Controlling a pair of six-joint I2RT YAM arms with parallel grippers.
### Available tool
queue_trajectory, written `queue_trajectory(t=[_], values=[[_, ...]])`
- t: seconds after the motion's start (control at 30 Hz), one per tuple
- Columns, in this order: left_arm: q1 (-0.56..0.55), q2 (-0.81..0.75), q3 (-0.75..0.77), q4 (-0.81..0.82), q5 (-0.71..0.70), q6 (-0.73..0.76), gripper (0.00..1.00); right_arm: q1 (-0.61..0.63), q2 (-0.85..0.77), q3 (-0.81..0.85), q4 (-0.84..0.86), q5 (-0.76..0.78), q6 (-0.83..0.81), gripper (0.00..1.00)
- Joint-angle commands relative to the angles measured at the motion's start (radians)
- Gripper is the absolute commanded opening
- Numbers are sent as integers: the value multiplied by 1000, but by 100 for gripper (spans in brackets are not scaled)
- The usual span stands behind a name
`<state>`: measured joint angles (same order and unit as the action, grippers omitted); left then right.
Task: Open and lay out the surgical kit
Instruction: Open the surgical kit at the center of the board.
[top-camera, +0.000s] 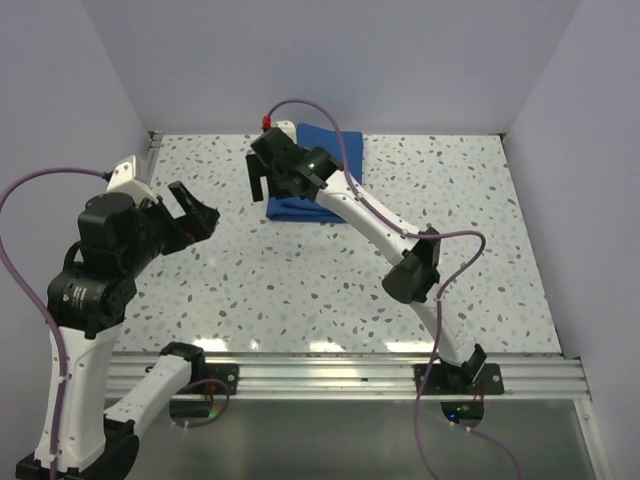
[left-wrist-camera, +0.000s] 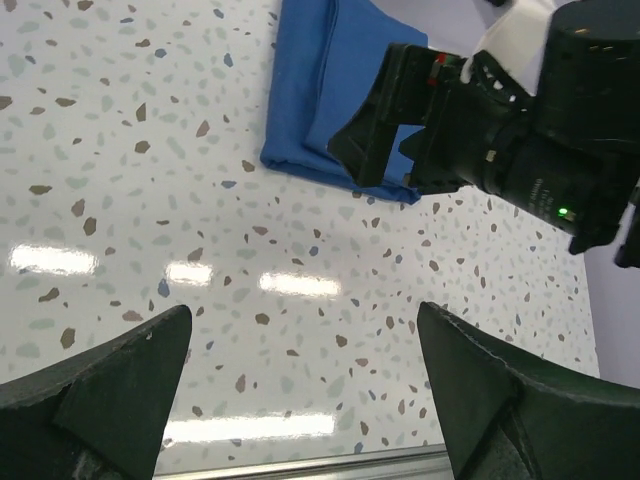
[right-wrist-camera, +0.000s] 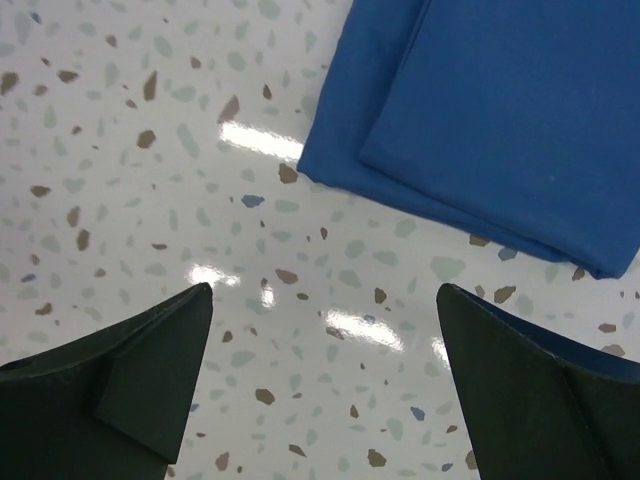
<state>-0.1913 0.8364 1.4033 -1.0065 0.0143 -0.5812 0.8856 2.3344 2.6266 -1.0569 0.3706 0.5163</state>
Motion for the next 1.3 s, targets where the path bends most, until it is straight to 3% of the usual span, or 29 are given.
queue_trajectory(t=[0.0, 0.2, 0.33, 0.6, 1.03, 1.27], values=[[-2, -31, 49, -133, -48, 21, 98, 9, -66, -187, 141, 23, -45, 99], [-2, -52, 49, -207, -50, 20, 98, 1, 131, 29, 97, 103, -84, 98], [-2, -66, 42, -230, -42, 20, 98, -16, 117, -91, 259, 152, -101, 98], [-2, -72, 11, -268, -54, 38, 97, -86, 227, -37, 307, 143, -53, 94], [-2, -31, -16, -242, -86, 60, 97, -112, 301, -59, 287, 79, -2, 86], [-2, -13, -44, -199, -79, 61, 96, -65, 275, -77, 278, 82, -41, 87]])
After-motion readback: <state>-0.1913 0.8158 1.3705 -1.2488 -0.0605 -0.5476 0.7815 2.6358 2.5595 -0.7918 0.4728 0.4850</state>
